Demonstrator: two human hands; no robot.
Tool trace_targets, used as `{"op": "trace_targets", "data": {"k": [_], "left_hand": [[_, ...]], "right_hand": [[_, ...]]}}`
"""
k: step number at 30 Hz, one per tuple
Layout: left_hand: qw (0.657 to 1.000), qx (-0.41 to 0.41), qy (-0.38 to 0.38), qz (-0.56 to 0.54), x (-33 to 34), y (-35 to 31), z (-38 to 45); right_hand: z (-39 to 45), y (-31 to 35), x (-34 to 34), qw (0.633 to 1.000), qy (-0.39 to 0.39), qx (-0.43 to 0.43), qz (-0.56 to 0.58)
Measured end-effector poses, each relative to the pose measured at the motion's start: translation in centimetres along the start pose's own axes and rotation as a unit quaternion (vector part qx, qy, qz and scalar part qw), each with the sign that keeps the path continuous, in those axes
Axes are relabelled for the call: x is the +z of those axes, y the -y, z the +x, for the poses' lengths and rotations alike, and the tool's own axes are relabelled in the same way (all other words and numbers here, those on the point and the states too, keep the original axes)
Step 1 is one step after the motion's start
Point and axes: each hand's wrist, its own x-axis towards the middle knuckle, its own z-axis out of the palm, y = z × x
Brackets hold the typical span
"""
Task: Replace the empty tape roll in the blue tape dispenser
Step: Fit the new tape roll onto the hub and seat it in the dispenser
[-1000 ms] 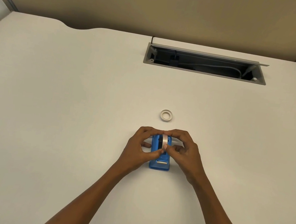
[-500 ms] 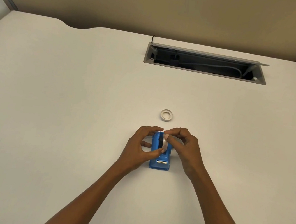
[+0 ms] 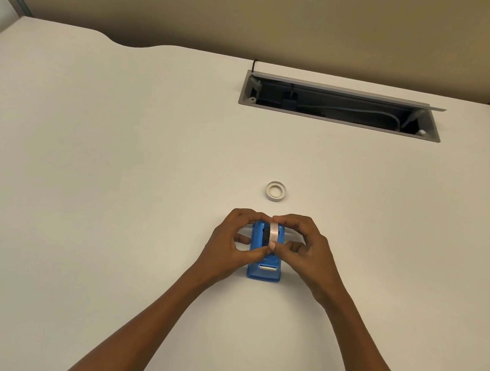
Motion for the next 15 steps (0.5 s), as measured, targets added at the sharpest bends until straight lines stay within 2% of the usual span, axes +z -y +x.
{"op": "trace_targets", "data": {"k": [15], "left_hand": [[1.0, 0.003, 0.01, 0.011, -0.2, -0.1, 0.1]], "right_hand": [[1.1, 0.3, 1.0, 0.997, -0.062, 0.04, 0.024]]}}
